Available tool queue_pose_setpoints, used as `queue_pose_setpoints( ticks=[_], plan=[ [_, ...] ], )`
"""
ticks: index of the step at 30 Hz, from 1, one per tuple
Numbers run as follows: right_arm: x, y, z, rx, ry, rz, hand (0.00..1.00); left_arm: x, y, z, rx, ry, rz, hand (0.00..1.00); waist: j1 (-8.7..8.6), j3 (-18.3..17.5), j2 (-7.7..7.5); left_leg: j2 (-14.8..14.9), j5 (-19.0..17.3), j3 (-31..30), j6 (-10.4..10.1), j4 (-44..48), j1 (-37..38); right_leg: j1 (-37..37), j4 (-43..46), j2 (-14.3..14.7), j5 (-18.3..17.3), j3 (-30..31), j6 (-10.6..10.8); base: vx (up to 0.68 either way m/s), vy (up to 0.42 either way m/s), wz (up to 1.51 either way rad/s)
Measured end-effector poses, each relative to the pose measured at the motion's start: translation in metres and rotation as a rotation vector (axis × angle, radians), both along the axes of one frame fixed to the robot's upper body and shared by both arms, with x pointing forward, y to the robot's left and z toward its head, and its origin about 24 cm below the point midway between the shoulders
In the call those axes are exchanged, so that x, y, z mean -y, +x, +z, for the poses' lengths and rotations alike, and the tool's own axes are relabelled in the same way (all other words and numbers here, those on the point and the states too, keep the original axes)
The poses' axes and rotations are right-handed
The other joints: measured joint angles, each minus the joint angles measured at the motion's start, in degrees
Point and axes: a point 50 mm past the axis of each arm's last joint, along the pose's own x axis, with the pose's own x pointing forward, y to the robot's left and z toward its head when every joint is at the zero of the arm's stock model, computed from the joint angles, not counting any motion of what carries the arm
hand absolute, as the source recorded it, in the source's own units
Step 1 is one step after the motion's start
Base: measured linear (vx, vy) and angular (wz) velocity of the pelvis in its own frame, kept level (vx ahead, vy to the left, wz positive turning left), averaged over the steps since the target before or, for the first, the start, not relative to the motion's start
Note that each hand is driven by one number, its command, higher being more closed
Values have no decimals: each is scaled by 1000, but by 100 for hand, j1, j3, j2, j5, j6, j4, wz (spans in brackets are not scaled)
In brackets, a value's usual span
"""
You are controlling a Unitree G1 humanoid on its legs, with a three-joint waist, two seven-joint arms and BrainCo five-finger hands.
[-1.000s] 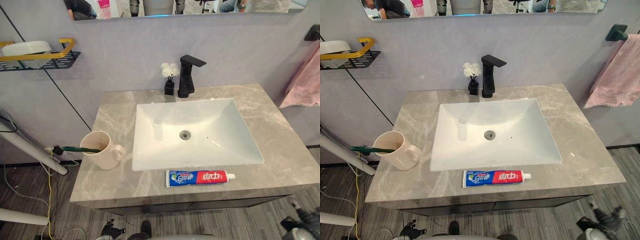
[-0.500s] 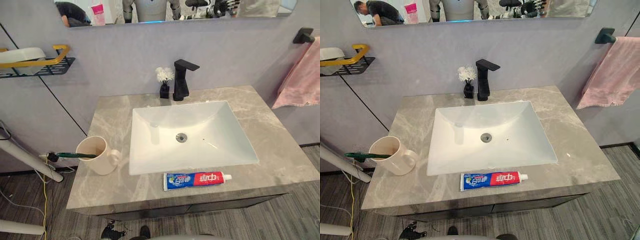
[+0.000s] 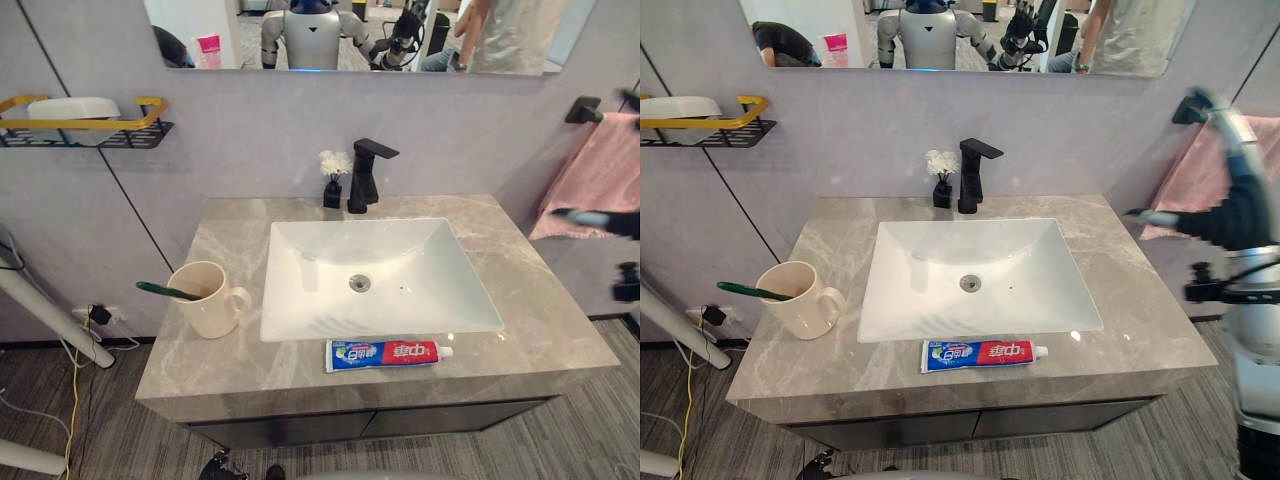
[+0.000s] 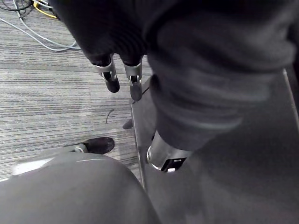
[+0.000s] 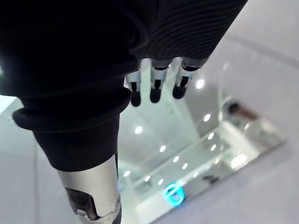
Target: Organize washtable
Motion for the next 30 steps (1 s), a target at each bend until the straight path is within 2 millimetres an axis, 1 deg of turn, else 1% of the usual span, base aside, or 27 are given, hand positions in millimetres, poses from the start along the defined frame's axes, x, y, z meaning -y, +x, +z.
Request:
queue_pose_setpoints(
  ticks=[1,2,3,5,6,7,8,10,14,16,17,18,20,23,25,27,30],
  plan=[
    [-7,3,-3,-18,-7,41,0,0,0,0,0,1,-2,0,4,-4,-9,-3,11,-24,8,0,-12,6,0,0,0,-33,0,-24,-24,25],
    [-20,8,-9,-76,-17,135,0,0,1,0,2,1,-11,0,15,-9,-14,-11,21,-121,8,0,-61,8,0,2,0,-104,-2,-23,-20,26],
    [-24,9,-12,-101,-23,165,0,0,1,0,4,1,-14,0,24,-8,-14,-11,24,-136,8,0,-82,6,0,5,1,-117,-3,-33,-21,29],
    [-40,13,-28,-206,-23,273,0,1,6,0,9,0,-33,0,149,-9,-10,-8,52,-224,5,0,-102,17,1,17,3,-197,-9,-34,-19,15],
    [-45,14,-33,-234,-26,302,0,1,5,0,4,0,-40,0,155,-7,-9,-8,60,-272,3,0,-108,31,0,20,2,-226,-11,-36,-27,19],
    [-54,14,-43,-296,-32,359,0,1,5,0,-6,-6,-55,0,153,-6,-11,-9,71,-291,0,0,-118,63,-8,27,-3,-263,-19,-32,-18,21],
    [-59,15,-49,-332,-41,389,0,1,8,0,-4,-8,-60,0,159,-6,-11,-6,72,-303,-1,0,-122,70,-11,31,-6,-274,-24,-46,-18,22],
    [-72,13,-69,-461,-93,467,0,1,9,0,-2,-8,-67,0,173,-3,-9,-4,65,-391,16,0,-162,82,-18,45,-22,-359,-46,-50,-21,21],
    [-77,11,-90,-610,-154,514,0,1,9,-1,-16,-3,-95,0,231,12,-2,-5,74,-440,18,0,-210,77,-51,55,-36,-403,-69,-16,-8,7],
    [-78,7,-103,-696,-184,533,0,2,13,-1,-18,2,-119,0,300,17,-5,-14,80,-434,24,1,-216,80,-69,53,-35,-403,-68,0,0,0],
    [-79,5,-112,-746,-188,541,0,2,14,-1,-18,6,-131,0,312,24,-16,-22,69,-438,3,1,-221,98,-92,51,-29,-419,-58,16,-8,4],
    [-79,4,-117,-769,-191,546,0,2,14,-1,-18,7,-134,0,312,26,-19,-26,85,-438,-8,2,-229,96,-96,49,-23,-423,-47,25,-7,5],
    [-80,3,-131,-825,-241,530,0,2,16,0,-17,9,-147,0,308,44,-9,-47,98,-439,1,2,-262,90,-114,36,-5,-437,-16,33,-6,3],
    [-78,2,-139,-842,-312,489,0,3,19,0,-15,13,-172,0,311,88,0,-66,100,-430,-2,3,-263,99,-132,21,-2,-439,-11,41,-9,1],
    [-77,3,-142,-833,-349,459,0,3,19,0,-16,13,-173,0,304,109,7,-76,101,-424,-2,4,-256,124,-168,15,2,-442,-6,40,-15,0],
    [-75,2,-144,-824,-393,426,0,3,20,0,-14,14,-173,0,301,207,10,-86,100,-422,-3,4,-168,229,-210,7,6,-451,-1,20,-9,0],
    [-73,-3,-153,-827,-441,386,0,4,20,0,-13,11,-174,0,290,251,48,-87,98,-430,-4,4,-149,285,-247,11,6,-477,-2,-2,-9,1]
  ],
)
